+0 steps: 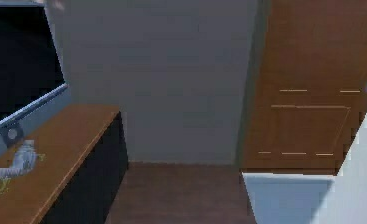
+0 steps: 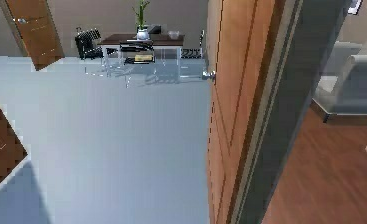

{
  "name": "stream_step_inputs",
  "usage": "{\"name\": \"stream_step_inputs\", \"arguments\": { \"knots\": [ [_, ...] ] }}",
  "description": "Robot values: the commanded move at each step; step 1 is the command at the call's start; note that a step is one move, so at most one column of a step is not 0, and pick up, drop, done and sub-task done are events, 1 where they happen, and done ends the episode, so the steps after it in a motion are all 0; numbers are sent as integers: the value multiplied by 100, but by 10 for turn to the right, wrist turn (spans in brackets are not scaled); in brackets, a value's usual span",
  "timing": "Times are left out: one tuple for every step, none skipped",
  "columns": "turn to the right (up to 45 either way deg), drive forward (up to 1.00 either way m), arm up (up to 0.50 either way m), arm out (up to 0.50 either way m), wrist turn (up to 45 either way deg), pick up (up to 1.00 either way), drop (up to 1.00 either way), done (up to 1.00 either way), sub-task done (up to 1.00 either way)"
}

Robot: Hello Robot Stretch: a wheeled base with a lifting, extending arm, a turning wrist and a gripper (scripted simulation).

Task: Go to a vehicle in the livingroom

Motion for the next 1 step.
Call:
{"name": "stream_step_inputs", "arguments": {
  "knots": [
    [210, 0, 0, 0, 0, 0, 0, 0, 0]
  ]
}}
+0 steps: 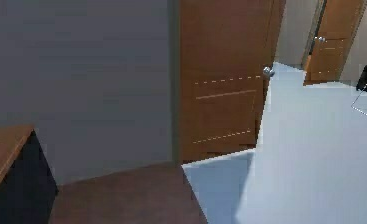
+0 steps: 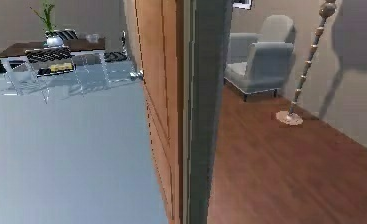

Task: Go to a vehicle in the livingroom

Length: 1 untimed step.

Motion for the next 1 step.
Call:
{"name": "stream_step_inputs", "arguments": {
  "knots": [
    [0, 55, 0, 0, 0, 0, 0, 0, 0]
  ]
}}
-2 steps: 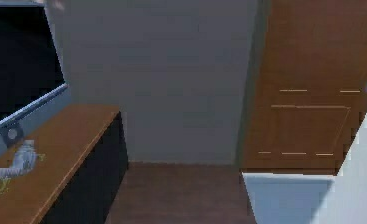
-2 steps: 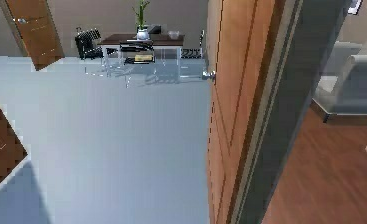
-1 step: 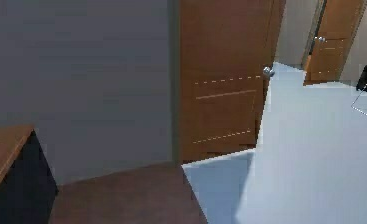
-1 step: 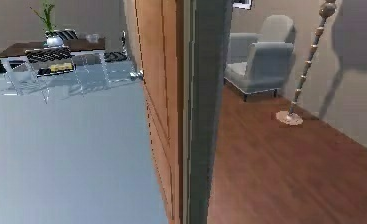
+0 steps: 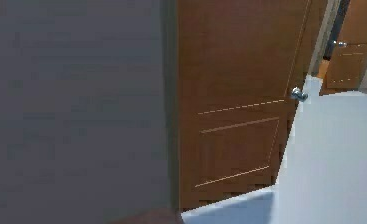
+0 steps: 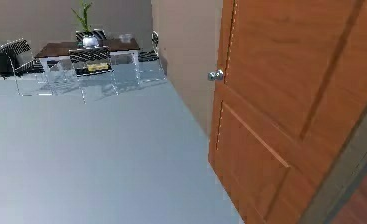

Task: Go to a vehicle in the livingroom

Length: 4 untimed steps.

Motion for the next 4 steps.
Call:
{"name": "stream_step_inputs", "arguments": {
  "knots": [
    [450, 0, 0, 0, 0, 0, 0, 0, 0],
    [150, 0, 0, 0, 0, 0, 0, 0, 0],
    [0, 100, 0, 0, 0, 0, 0, 0, 0],
    [0, 50, 0, 0, 0, 0, 0, 0, 0]
  ]
}}
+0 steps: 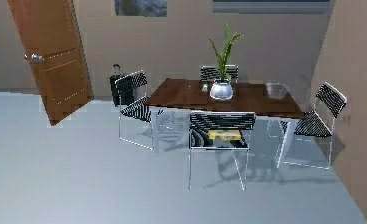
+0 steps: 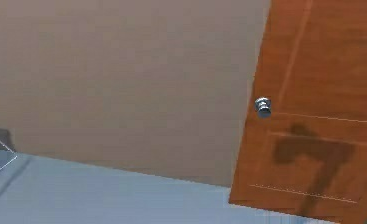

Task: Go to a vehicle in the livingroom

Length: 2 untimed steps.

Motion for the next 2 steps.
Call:
{"name": "stream_step_inputs", "arguments": {
  "knots": [
    [-450, 0, 0, 0, 0, 0, 0, 0, 0],
    [-30, 0, 0, 0, 0, 0, 0, 0, 0]
  ]
}}
